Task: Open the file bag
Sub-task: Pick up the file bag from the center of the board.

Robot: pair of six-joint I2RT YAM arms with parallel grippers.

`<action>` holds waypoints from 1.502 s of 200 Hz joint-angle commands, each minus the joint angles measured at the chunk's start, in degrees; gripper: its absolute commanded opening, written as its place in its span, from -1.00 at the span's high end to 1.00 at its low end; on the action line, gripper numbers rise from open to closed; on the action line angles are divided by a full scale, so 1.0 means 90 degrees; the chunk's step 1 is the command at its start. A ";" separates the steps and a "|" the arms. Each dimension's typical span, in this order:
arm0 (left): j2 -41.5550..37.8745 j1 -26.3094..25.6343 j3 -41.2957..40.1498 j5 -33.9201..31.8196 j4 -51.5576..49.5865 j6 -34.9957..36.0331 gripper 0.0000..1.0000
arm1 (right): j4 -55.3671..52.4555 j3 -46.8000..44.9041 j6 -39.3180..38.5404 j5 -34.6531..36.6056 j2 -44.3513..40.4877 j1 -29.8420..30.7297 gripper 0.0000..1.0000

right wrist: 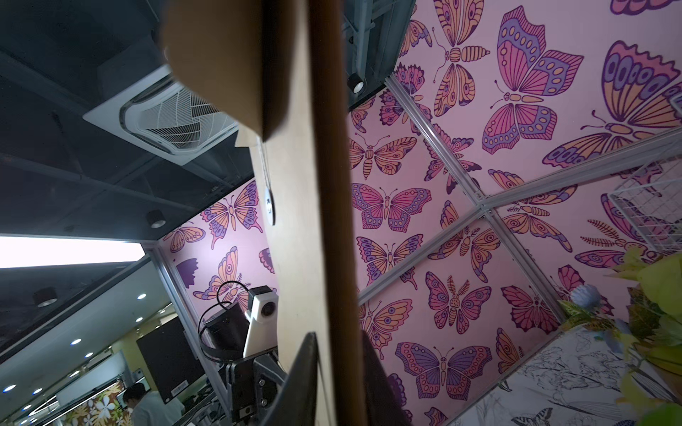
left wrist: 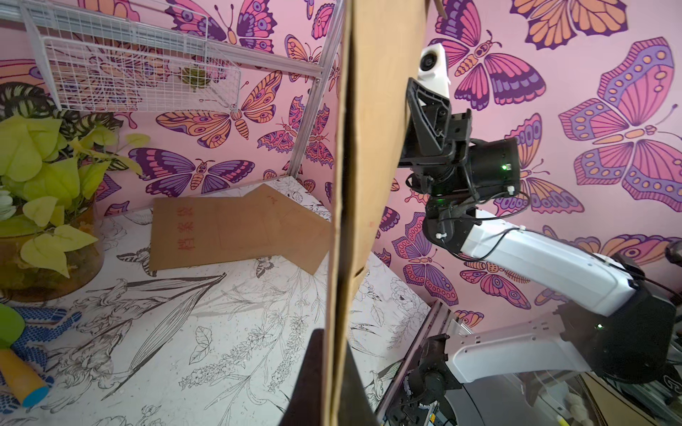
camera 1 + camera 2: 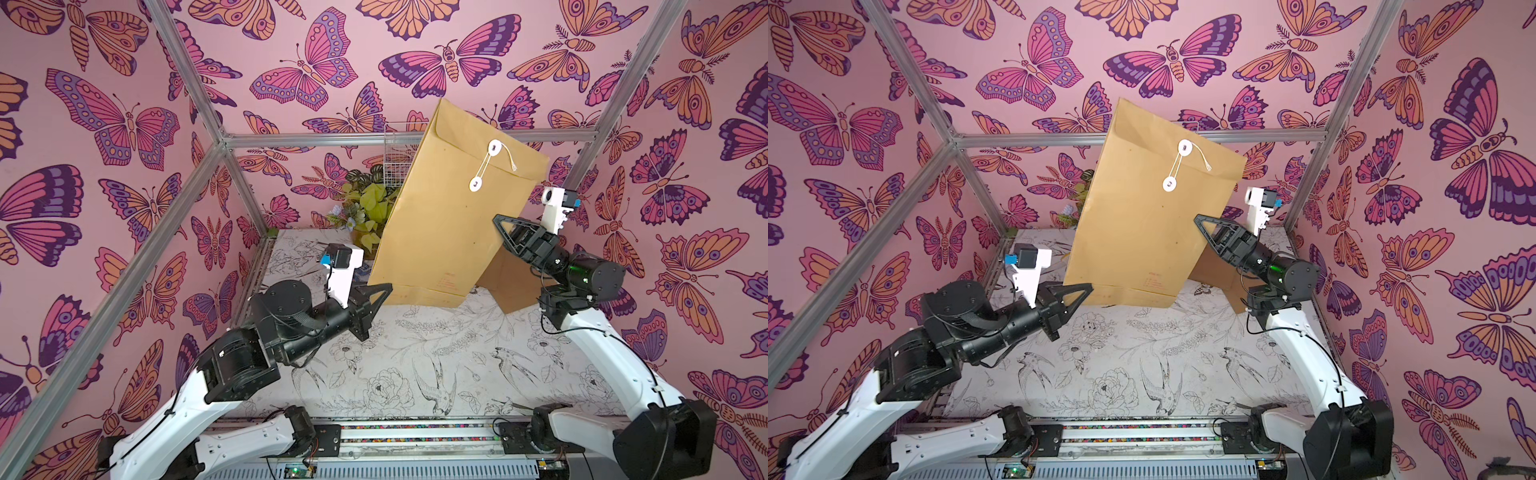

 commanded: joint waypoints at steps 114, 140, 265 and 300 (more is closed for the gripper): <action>0.1073 0.3116 -0.0263 0.2696 0.1685 -0.0120 -0.80 | -0.8879 0.1227 -0.6584 0.0348 -0.2163 -0.0583 1.00; 0.1046 0.3140 -0.0465 0.3182 0.2234 -0.0023 -0.80 | -0.8666 0.1304 -0.6491 0.0209 -0.2356 -0.0522 1.00; 0.0948 0.3145 -0.0772 0.5131 0.3539 -0.0261 -0.78 | -0.5805 0.1572 -0.3644 -0.1059 -0.2407 0.0038 1.00; 0.1053 0.3135 -0.0671 0.5446 0.3789 -0.0416 -0.77 | -0.5628 0.1677 -0.3507 -0.1136 -0.2226 0.0440 1.00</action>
